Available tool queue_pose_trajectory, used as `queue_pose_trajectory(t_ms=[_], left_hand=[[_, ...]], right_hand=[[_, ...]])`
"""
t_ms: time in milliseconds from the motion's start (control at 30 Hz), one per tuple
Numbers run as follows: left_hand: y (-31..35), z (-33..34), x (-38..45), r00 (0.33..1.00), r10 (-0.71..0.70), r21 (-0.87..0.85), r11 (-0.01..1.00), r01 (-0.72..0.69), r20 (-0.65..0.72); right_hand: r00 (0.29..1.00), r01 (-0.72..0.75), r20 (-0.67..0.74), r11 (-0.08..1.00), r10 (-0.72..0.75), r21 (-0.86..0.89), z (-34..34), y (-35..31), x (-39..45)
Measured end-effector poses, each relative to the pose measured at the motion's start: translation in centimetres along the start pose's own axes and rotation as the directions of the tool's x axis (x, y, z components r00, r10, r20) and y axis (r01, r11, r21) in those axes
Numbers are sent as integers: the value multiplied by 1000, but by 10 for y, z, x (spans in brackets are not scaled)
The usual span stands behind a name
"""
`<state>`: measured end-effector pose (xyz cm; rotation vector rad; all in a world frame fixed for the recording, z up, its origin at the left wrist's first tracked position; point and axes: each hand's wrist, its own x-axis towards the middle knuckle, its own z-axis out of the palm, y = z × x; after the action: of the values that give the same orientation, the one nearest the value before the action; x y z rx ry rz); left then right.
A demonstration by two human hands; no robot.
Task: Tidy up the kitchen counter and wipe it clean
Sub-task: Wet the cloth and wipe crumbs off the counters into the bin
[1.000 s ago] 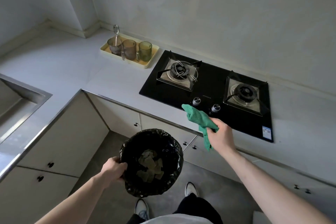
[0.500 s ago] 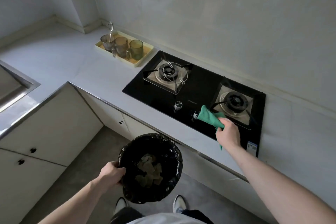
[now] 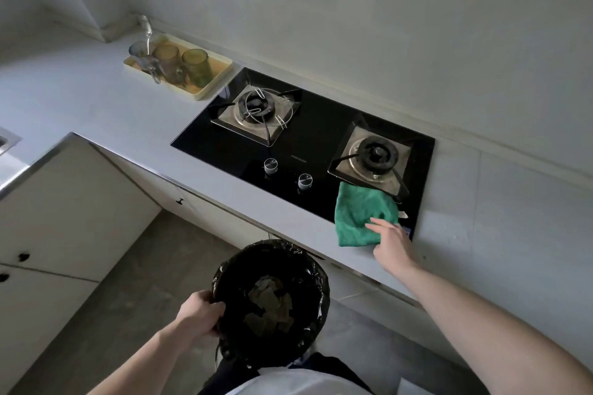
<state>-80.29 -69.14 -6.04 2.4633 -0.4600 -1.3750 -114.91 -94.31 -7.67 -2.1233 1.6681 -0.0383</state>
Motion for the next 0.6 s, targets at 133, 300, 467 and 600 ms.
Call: queue_pose_trajectory(t_ms=[133,300,467,600], left_hand=[[6,9,-9,1000,19,41,999,-19,4],[6,7,-11,998,51,67,996,-53,34],[6,-1,-11,996,68,95,993,-73,60],[3,-9,-4,993,75,135,987,-88,94]], right_hand=[[992,-99,-69,993,103,69,-7,17,-5],[987,118,-123,988,-106,96,-3,-58,-21],[992,124,23,991,-125,48,38,-100,-38],[1000,15,-10,1000,-15,2,41,-74,-52]])
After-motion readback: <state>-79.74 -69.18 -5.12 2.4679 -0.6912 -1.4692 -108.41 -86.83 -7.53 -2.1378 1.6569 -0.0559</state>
